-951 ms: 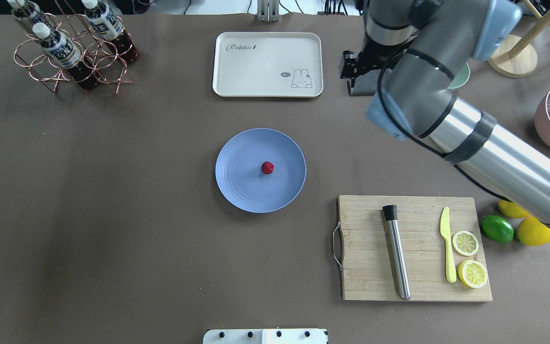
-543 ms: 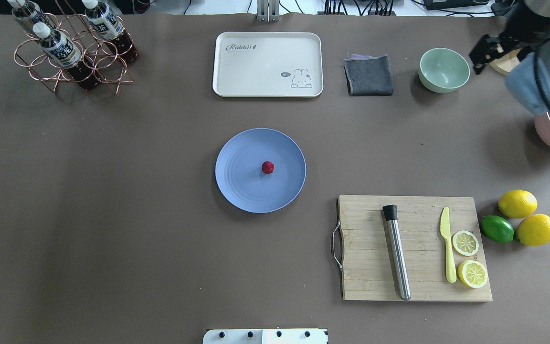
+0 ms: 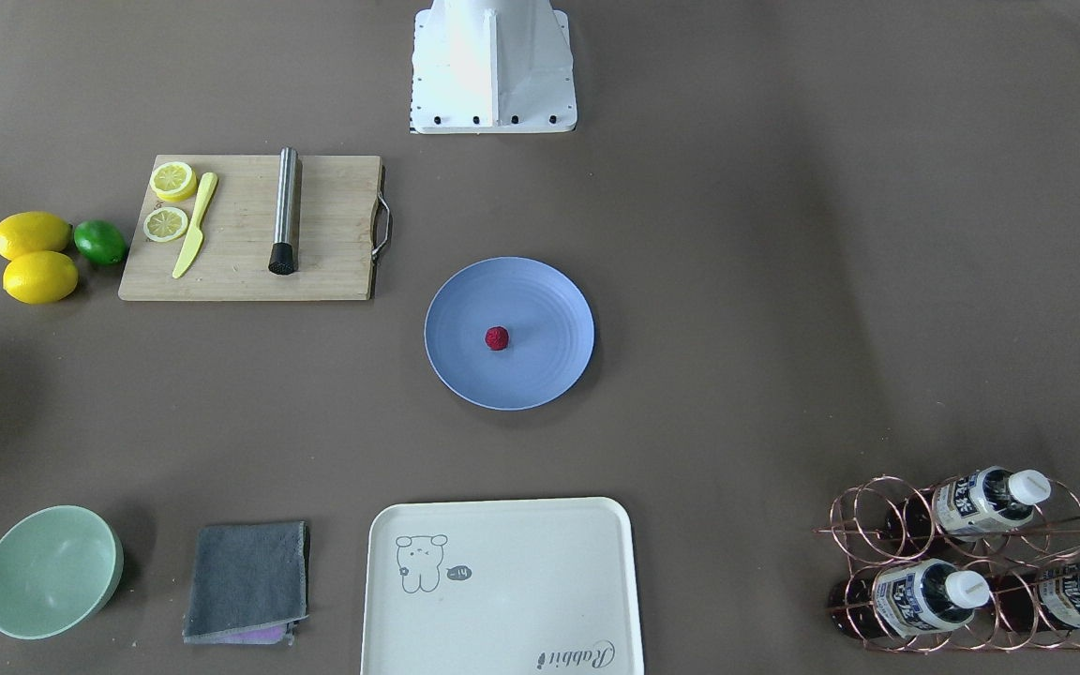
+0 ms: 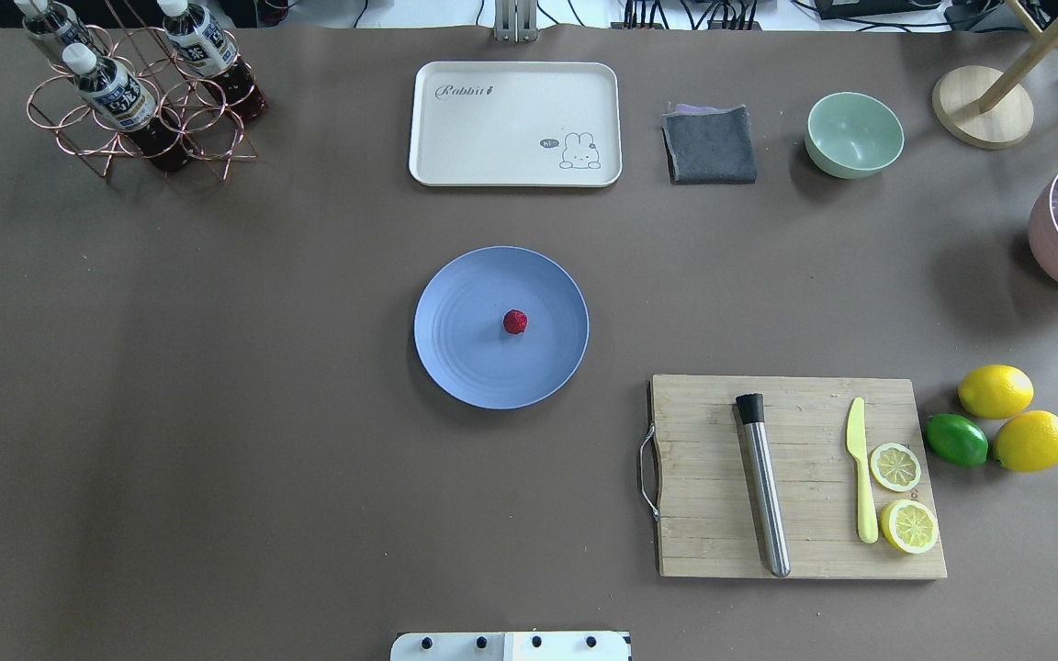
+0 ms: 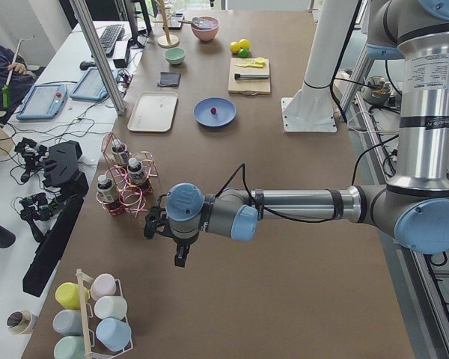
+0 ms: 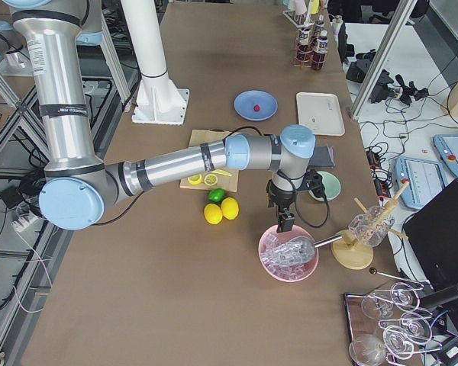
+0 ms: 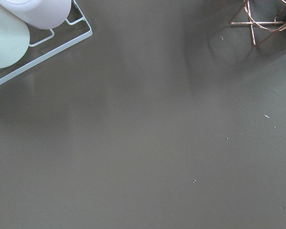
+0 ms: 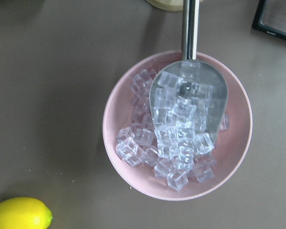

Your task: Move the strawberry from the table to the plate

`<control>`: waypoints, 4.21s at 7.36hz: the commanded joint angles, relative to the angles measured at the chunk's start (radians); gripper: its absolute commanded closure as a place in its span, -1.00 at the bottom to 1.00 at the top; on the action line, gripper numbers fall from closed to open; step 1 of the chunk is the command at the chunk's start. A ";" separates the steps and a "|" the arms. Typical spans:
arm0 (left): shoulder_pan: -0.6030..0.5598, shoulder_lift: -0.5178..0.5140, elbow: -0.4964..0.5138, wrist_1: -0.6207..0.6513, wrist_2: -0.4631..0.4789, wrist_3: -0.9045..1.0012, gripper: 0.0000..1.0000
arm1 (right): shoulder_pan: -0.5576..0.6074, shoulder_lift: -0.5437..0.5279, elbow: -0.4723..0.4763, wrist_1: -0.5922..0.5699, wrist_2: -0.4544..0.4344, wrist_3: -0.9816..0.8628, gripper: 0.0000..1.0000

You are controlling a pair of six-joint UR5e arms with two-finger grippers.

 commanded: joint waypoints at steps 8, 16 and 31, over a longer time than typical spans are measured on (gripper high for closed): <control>0.006 0.040 0.022 -0.013 0.024 -0.053 -0.96 | 0.034 -0.049 -0.037 0.001 -0.020 0.065 -1.00; 0.006 0.038 0.039 -0.011 0.024 -0.059 -0.96 | 0.034 -0.048 -0.037 0.001 -0.010 0.071 -1.00; 0.006 0.038 0.050 -0.009 0.022 -0.061 -0.96 | 0.034 -0.049 -0.035 0.001 -0.009 0.070 -1.00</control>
